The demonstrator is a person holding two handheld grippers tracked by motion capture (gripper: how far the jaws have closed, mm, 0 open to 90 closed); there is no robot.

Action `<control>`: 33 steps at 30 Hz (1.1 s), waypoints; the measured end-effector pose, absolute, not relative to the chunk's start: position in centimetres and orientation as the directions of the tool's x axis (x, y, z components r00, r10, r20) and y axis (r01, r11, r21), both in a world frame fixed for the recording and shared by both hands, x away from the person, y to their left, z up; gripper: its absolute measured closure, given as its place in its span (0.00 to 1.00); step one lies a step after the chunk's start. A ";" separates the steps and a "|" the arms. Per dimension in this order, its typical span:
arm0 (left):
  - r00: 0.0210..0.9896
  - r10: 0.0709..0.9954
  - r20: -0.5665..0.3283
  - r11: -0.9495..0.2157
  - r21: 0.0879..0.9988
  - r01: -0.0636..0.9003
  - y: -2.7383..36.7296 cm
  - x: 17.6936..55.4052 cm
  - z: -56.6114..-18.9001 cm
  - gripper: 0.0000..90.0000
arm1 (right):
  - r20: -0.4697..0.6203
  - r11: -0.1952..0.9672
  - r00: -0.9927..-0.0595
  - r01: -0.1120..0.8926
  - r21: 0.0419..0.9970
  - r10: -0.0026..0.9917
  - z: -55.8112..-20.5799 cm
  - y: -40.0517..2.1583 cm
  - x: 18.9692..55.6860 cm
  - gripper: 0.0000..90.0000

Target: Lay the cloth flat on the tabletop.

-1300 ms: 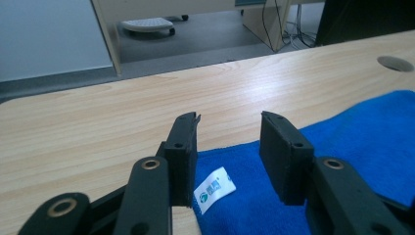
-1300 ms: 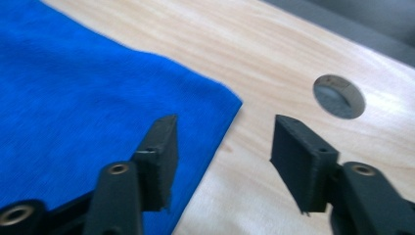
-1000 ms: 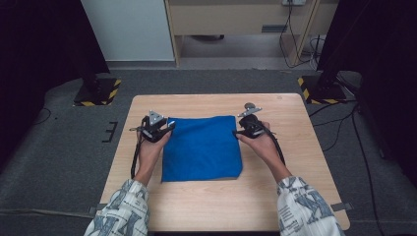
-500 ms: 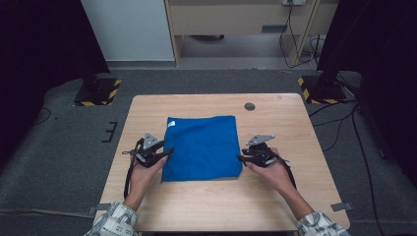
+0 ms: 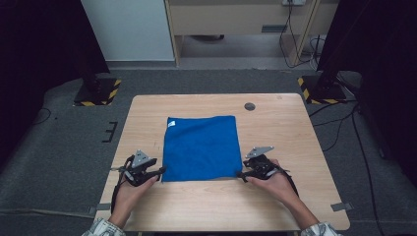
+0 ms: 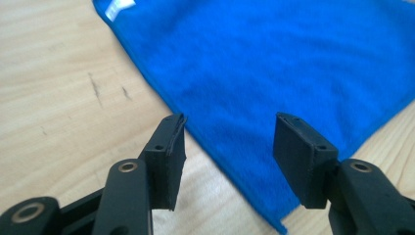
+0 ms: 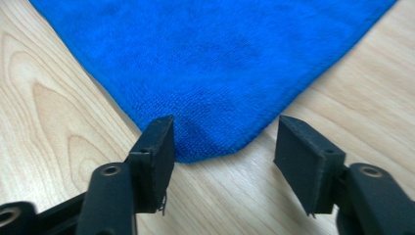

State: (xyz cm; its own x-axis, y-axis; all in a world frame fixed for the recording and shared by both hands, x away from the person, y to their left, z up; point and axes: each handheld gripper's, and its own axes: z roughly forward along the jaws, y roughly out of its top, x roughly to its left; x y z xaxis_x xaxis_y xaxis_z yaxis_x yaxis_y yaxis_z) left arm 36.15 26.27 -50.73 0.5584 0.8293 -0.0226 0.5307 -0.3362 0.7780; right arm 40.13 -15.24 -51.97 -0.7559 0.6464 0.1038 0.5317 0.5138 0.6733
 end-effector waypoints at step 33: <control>0.612 0.790 0.047 -0.451 0.721 0.526 24.7 36.4 -51.7 0.50 | 0.016 0.571 -0.777 0.477 0.668 0.630 -52.3 -11.9 41.0 0.97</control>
